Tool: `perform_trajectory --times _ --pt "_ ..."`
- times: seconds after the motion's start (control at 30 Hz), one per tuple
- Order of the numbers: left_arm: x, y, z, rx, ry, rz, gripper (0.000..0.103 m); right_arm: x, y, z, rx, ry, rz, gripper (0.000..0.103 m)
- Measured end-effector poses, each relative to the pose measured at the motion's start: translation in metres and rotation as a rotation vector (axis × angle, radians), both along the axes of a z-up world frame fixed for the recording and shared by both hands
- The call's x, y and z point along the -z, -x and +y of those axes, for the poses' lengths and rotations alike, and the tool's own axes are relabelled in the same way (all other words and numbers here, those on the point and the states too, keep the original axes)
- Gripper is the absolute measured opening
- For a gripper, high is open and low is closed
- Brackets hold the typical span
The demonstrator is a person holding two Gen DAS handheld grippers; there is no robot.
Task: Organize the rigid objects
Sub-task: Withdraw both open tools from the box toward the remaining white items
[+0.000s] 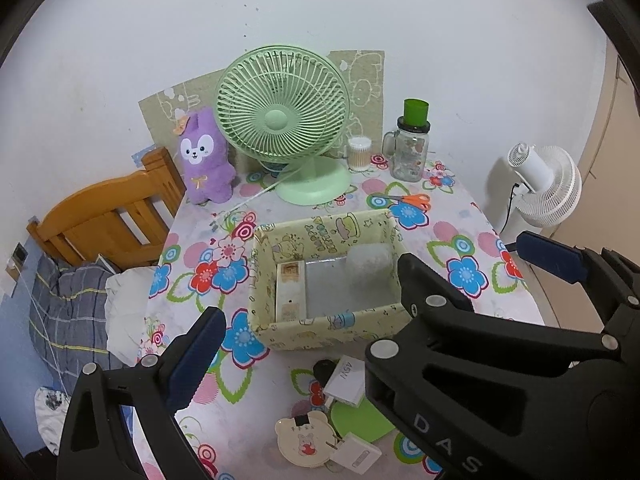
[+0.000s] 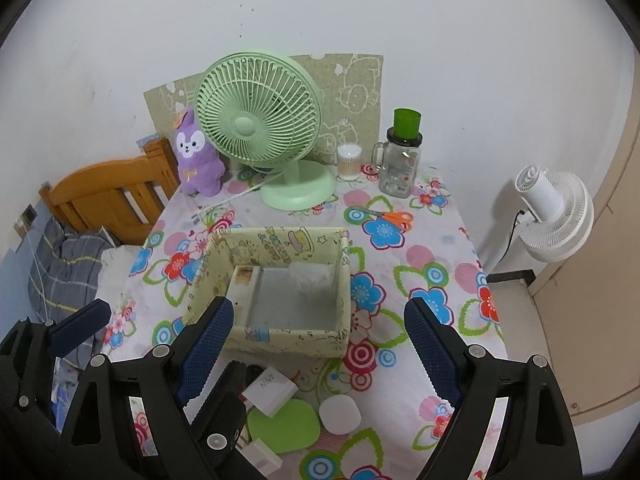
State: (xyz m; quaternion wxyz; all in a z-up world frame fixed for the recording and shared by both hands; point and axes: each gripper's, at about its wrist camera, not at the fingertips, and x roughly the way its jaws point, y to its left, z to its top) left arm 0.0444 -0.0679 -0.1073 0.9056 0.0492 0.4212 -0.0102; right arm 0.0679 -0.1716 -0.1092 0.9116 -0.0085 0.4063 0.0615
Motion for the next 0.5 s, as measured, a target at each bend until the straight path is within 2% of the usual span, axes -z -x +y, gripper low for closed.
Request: perform_trajectory --times 0.5 --pt "0.042 0.009 -0.005 0.001 0.020 0.035 0.101 0.042 0.003 -0.013 -0.051 -0.011 0.045 0.089"
